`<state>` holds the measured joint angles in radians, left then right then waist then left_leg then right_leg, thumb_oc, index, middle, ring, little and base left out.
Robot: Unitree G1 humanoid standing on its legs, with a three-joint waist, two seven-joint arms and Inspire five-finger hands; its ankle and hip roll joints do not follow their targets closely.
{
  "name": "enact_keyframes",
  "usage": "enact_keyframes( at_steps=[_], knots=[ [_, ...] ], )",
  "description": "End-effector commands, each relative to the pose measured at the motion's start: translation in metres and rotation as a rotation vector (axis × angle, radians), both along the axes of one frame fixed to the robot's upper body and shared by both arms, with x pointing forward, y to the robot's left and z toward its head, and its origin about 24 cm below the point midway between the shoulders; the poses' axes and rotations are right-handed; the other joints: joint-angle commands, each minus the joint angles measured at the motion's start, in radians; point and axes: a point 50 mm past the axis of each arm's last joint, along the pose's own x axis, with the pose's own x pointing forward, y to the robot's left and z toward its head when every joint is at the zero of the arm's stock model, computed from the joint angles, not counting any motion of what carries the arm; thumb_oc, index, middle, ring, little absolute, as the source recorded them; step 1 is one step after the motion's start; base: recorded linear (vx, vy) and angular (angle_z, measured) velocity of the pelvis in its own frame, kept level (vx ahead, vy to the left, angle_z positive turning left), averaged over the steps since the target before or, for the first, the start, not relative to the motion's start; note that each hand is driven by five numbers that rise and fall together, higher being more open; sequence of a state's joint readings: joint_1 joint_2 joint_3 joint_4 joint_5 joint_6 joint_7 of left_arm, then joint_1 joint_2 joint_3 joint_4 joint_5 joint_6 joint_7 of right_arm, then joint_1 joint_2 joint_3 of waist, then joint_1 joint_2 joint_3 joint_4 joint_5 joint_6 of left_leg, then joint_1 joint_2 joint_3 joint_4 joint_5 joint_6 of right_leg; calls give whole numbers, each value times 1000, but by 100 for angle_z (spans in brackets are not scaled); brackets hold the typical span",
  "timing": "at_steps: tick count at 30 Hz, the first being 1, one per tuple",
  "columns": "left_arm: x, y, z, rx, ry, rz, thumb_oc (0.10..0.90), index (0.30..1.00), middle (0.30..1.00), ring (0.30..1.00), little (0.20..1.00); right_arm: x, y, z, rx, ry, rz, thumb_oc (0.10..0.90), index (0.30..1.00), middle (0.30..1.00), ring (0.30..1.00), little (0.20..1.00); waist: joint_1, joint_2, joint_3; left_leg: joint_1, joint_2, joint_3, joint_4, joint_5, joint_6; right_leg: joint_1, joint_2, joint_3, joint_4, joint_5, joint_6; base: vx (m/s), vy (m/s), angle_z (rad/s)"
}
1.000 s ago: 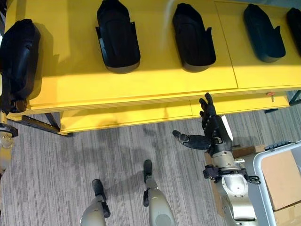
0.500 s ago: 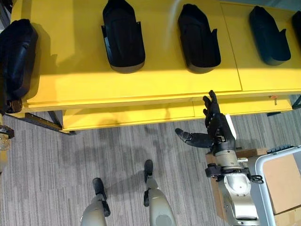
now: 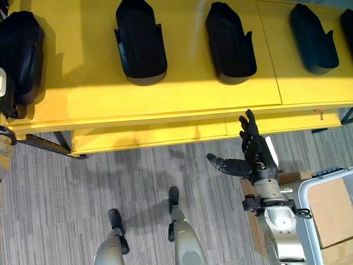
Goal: Move parts from the plastic box to the shelf.
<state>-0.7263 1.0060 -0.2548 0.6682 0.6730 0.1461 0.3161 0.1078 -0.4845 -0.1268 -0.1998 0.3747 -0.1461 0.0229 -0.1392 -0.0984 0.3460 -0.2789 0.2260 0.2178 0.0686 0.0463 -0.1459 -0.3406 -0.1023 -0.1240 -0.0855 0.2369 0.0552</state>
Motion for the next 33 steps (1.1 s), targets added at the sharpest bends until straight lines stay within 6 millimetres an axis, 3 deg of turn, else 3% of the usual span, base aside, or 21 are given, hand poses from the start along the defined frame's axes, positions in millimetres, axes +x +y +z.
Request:
enact_keyframes(
  at_steps=[1,11,26,33],
  knots=[
    [-19,25,46,81,-104,95,400,300,300,300,300,-11,2,59,-42,-311,34,900,1000,1000,1000,1000,-24,-17,-74,-93,14,-34,125,-66,38,99,-105,-4,109,-212,97,0,0,0],
    [-13,12,50,99,-114,37,400,300,300,300,300,-13,1,57,-45,-301,31,900,1000,1000,1000,1000,-26,-15,-75,-92,17,-34,130,-70,39,99,-107,-1,117,-220,96,14,1,0],
    [-8,-27,71,204,-187,-116,400,300,300,300,300,-14,-4,54,-61,-280,3,900,1000,1000,1000,1000,-31,-5,-81,-86,14,-34,132,-78,38,99,-106,7,123,-228,94,0,0,0],
    [-8,-33,71,220,-193,-141,400,300,300,300,300,-13,-6,53,-59,-276,-6,900,1000,1000,1000,1000,-33,-1,-80,-85,13,-33,132,-77,37,96,-105,10,124,-227,93,0,0,-1]
  ],
)
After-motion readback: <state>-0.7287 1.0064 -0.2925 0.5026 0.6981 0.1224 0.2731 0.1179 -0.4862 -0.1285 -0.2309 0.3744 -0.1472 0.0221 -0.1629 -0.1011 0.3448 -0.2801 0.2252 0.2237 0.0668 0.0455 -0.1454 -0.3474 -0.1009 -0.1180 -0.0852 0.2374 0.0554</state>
